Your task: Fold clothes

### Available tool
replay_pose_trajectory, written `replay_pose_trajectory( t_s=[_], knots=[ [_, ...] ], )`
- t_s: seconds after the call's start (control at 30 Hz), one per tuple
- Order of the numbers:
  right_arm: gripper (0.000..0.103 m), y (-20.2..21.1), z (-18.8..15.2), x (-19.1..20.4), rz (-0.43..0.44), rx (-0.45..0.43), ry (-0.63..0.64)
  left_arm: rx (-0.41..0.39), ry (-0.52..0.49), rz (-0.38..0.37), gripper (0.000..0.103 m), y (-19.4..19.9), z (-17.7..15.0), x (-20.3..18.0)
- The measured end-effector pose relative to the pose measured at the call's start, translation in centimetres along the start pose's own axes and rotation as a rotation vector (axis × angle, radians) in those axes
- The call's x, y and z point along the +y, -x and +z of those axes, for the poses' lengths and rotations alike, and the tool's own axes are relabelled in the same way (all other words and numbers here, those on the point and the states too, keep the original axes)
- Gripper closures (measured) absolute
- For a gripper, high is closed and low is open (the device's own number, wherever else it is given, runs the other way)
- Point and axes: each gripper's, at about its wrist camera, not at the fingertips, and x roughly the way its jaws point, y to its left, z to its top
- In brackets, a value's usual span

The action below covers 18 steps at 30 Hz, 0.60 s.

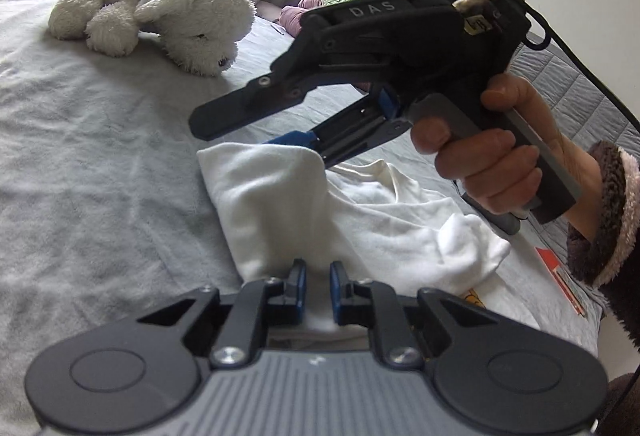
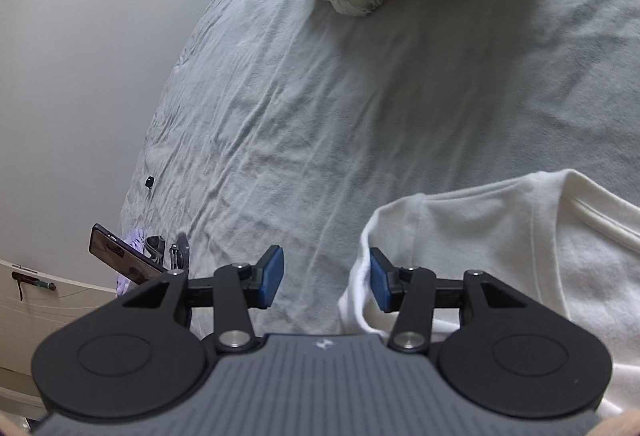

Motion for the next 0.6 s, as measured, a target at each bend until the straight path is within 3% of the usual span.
replay_pose_trajectory(
  t_s=[0.1,0.17,0.23,0.4,0.57,0.6],
  knots=[
    [0.065,-0.6,0.0,0.8,-0.044,-0.022,0.057,-0.004,-0.006,0.006,0.09,0.0,-0.1,-0.1],
    [0.085,-1.1,-0.1,1.3,-0.099,-0.033,0.118,-0.008,-0.004,0.007,0.09,0.0,-0.1,-0.1],
    [0.097,-1.5,-0.5,1.8,-0.175,-0.043,0.199,-0.01,-0.003,0.008,0.09,0.0,-0.2,-0.1],
    [0.099,-2.8,-1.4,2.3,-0.267,-0.156,0.344,-0.016,-0.007,0.015,0.09,-0.1,-0.2,-0.1],
    [0.103,-4.1,-1.9,2.0,-0.34,-0.238,0.373,-0.016,-0.006,0.021,0.09,0.1,0.0,-0.2],
    [0.096,-3.6,-1.9,2.0,-0.344,-0.257,0.371,-0.016,-0.003,0.021,0.09,0.3,0.1,-0.2]
  ],
)
